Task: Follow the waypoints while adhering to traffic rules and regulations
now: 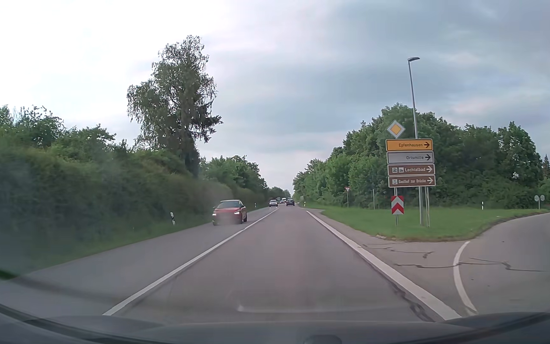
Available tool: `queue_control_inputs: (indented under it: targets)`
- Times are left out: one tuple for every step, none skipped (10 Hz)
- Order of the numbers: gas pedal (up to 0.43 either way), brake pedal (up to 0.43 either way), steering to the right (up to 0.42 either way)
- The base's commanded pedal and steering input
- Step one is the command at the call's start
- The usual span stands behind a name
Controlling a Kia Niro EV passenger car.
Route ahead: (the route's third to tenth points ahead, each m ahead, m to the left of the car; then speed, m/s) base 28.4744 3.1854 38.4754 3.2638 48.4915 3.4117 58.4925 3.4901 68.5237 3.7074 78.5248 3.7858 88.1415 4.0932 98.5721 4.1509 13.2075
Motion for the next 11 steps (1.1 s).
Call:
queue_control_inputs:
  targets:
    - [0.13, 0.0, 0.0]
    - [0.13, 0.0, 0.0]
    - [0.13, 0.0, 0.0]
    - [0.13, 0.0, 0.0]
    - [0.13, 0.0, 0.0]
    - [0.15, 0.0, -0.001]
    - [0.177, 0.0, -0.001]
    - [0.177, 0.0, -0.001]
    - [0.177, 0.0, -0.001]
    - [0.177, 0.0, -0.002]
    - [0.177, 0.0, -0.002]
